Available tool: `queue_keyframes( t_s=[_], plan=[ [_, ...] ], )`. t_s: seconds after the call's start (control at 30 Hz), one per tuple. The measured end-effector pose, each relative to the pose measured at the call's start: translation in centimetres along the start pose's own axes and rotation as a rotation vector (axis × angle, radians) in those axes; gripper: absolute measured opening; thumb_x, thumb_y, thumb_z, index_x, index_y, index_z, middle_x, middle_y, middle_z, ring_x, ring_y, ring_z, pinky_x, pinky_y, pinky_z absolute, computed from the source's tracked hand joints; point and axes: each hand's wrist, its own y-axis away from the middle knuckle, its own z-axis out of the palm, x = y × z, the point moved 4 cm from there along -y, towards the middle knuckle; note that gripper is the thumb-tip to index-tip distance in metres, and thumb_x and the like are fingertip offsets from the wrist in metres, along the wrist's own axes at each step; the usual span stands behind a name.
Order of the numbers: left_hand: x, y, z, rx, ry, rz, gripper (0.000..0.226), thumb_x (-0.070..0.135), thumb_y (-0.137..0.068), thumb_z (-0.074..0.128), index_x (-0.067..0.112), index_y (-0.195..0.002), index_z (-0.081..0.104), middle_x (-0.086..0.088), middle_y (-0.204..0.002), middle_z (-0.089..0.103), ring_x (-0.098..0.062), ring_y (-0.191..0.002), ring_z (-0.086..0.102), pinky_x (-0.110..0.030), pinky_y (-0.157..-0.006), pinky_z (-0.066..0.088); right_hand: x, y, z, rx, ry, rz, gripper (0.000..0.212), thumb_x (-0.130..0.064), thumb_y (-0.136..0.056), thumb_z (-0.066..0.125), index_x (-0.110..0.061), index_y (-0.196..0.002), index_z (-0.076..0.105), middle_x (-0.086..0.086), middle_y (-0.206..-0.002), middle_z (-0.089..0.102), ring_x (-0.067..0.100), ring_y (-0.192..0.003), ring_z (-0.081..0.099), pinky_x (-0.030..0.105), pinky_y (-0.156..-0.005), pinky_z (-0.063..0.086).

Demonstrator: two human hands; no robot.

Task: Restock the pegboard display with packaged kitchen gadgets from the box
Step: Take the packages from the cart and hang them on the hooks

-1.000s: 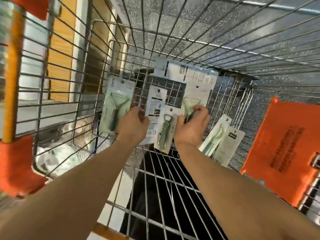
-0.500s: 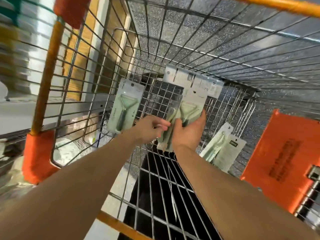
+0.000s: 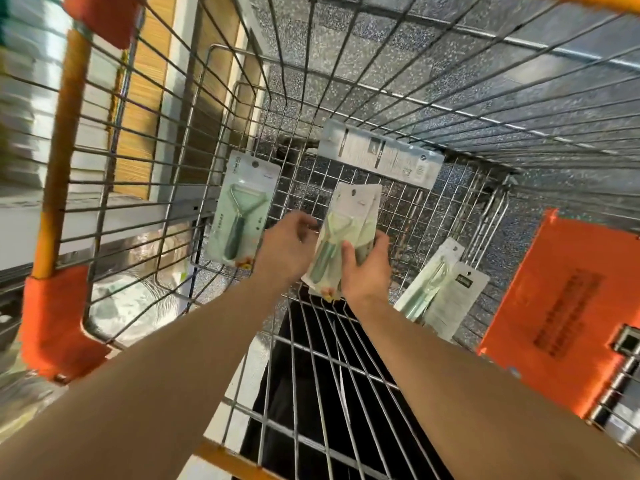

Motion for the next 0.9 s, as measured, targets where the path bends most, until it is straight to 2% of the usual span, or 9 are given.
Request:
queue_keyframes(
  t_s=[0.1,0.17,0.23,0.37,0.47,0.6,0.77,0.83,0.9],
  plan=[
    [-0.7,0.1,-4.1,0.380,-0.189,-0.056,0.034,0.020,-0.100,0.065,0.023,-0.133,0.056,-0.006,-0.131,0.057,-0.022,-0.115,0.058,-0.036,-0.095,0.054,-0.8,0.3,0.7,-0.013,-0.012,-0.013,0.036,-0.026,-0.103,0.058,-0.025,-0.134,0.040,-0.008,-0.112,0.069,0.014,-0.096,0.072,0.043,-0.078,0.065],
    [-1.9,-0.2,-5.7,0.469,-0.244,-0.109,0.044,0.019,-0.097,0.068,0.022,-0.137,0.050,-0.013,-0.144,0.049,-0.034,-0.131,0.049,-0.045,-0.102,0.050,-1.4,0.4,1.2,-0.033,-0.027,-0.031,0.036,-0.025,-0.103,0.058,-0.024,-0.134,0.039,-0.007,-0.111,0.069,0.014,-0.095,0.073,0.042,-0.073,0.065],
    [-3.3,-0.8,-6.3,0.432,-0.215,-0.167,0.051,0.016,-0.094,0.071,0.017,-0.139,0.046,-0.016,-0.146,0.048,-0.038,-0.133,0.049,-0.049,-0.105,0.048,-1.5,0.3,1.7,-0.054,-0.050,-0.027,0.037,-0.023,-0.103,0.058,-0.022,-0.134,0.039,-0.007,-0.112,0.068,0.013,-0.096,0.072,0.040,-0.073,0.066],
    [-4.9,-1.3,-6.3,0.365,-0.209,-0.174,0.048,0.012,-0.093,0.076,0.011,-0.132,0.047,-0.016,-0.137,0.052,-0.036,-0.120,0.056,-0.041,-0.089,0.045,-1.1,-0.1,2.2,-0.073,-0.053,-0.006,0.037,-0.022,-0.102,0.060,-0.023,-0.132,0.040,-0.006,-0.103,0.068,0.009,-0.085,0.073,0.032,-0.064,0.065],
    [-5.0,-1.3,-6.1,0.361,-0.257,-0.149,0.047,0.012,-0.092,0.078,0.011,-0.128,0.049,-0.016,-0.135,0.054,-0.036,-0.121,0.056,-0.043,-0.092,0.047,-0.9,-0.3,2.3,-0.107,-0.052,-0.006,0.033,-0.021,-0.102,0.060,-0.026,-0.128,0.039,-0.011,-0.100,0.066,0.007,-0.085,0.072,0.030,-0.064,0.064],
    [-4.9,-1.7,-5.6,0.313,-0.293,-0.123,0.034,0.014,-0.094,0.076,0.015,-0.117,0.051,-0.011,-0.116,0.065,-0.032,-0.105,0.067,-0.045,-0.082,0.055,-0.8,-0.6,2.3,-0.118,-0.082,0.023,0.032,-0.021,-0.102,0.060,-0.025,-0.128,0.041,-0.007,-0.106,0.069,0.009,-0.087,0.072,0.033,-0.067,0.065],
    [-3.3,-0.7,-5.4,0.296,-0.083,-0.005,0.031,0.014,-0.095,0.075,0.018,-0.112,0.049,0.005,-0.104,0.061,-0.017,-0.093,0.065,-0.031,-0.078,0.054,-0.9,-0.5,2.2,-0.125,-0.097,0.049,0.033,-0.022,-0.102,0.060,-0.027,-0.129,0.040,-0.009,-0.101,0.070,0.013,-0.091,0.074,0.036,-0.068,0.065],
    [-2.2,-0.4,-5.1,0.223,0.005,0.032,0.029,0.016,-0.097,0.073,0.020,-0.113,0.049,0.014,-0.100,0.059,-0.007,-0.087,0.065,-0.020,-0.069,0.054,-1.1,-0.4,2.2,-0.119,-0.124,0.059,0.033,-0.024,-0.103,0.059,-0.027,-0.129,0.039,-0.007,-0.100,0.071,0.012,-0.087,0.075,0.035,-0.066,0.065],
    [-1.5,-0.5,-4.2,0.112,0.019,0.042,0.029,0.015,-0.097,0.072,0.020,-0.116,0.050,0.011,-0.103,0.061,-0.004,-0.086,0.064,-0.012,-0.054,0.051,-1.5,-0.2,2.1,-0.105,-0.150,0.060,0.029,-0.028,-0.104,0.057,-0.028,-0.124,0.038,0.001,-0.096,0.072,0.011,-0.075,0.073,0.028,-0.060,0.062]
  ],
)
